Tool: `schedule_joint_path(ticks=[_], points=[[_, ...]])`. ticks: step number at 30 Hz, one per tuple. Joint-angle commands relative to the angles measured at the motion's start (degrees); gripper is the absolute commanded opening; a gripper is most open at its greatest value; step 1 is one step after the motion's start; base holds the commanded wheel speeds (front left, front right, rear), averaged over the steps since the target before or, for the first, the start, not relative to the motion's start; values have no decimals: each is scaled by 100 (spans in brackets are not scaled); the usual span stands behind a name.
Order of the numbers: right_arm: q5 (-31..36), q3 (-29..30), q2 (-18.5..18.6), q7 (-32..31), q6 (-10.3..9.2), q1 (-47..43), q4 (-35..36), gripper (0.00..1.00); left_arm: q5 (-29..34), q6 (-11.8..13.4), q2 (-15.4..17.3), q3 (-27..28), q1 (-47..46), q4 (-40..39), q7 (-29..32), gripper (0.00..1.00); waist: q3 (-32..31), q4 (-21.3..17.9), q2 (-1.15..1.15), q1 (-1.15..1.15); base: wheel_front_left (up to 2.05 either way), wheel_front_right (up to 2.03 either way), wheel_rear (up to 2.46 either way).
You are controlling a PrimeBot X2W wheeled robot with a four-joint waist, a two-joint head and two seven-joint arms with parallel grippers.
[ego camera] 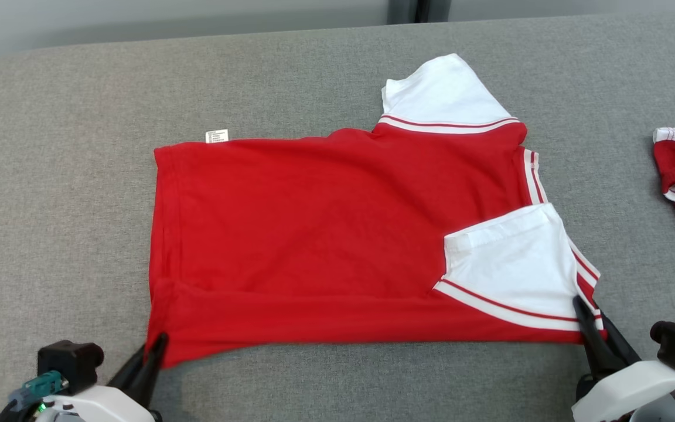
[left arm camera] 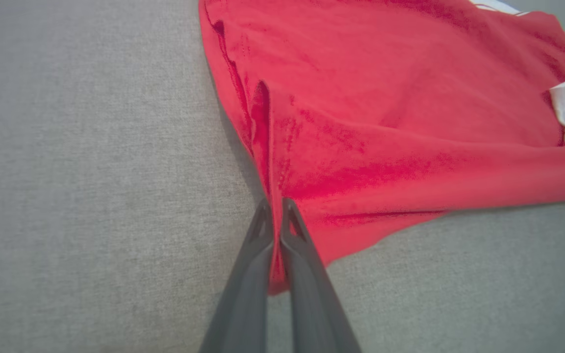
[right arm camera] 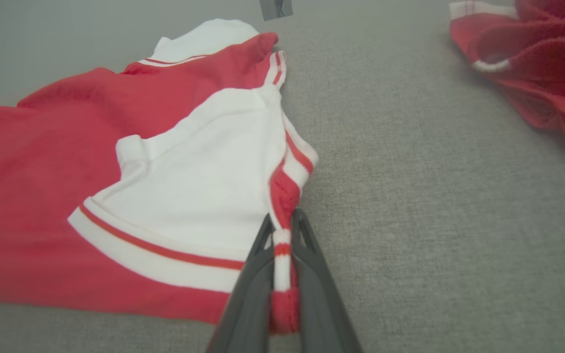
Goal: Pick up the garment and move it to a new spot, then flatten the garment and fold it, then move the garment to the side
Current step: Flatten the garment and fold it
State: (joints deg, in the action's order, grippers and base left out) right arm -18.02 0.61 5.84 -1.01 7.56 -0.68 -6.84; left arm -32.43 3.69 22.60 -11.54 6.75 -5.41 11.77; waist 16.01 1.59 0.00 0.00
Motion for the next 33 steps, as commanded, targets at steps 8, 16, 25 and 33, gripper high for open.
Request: schedule_joint_path(ticks=[8, 16, 25, 33], points=[[164, 168, -152, -148, -14, -60, 124, 100, -241, 0, -175, -120, 45, -74, 108, 100, -14, -47, 0, 0, 0, 0, 0], [388, 478, -211, 307, -9, 269, 360, 100, -124, 183, -650, 183, -275, -100, -1031, 100, -143, -11, 0, 0, 0, 0, 0], [841, 542, -228, 575, -9, 764, 1128, 100, 481, 242, -684, 212, -976, 60, -2011, 100, -311, 4, 0, 0, 0, 0, 0], [865, 435, -258, 460, -9, 734, 1250, 100, 628, 245, -671, 115, -1253, 351, -2122, 100, -322, -16, 0, 0, 0, 0, 0]])
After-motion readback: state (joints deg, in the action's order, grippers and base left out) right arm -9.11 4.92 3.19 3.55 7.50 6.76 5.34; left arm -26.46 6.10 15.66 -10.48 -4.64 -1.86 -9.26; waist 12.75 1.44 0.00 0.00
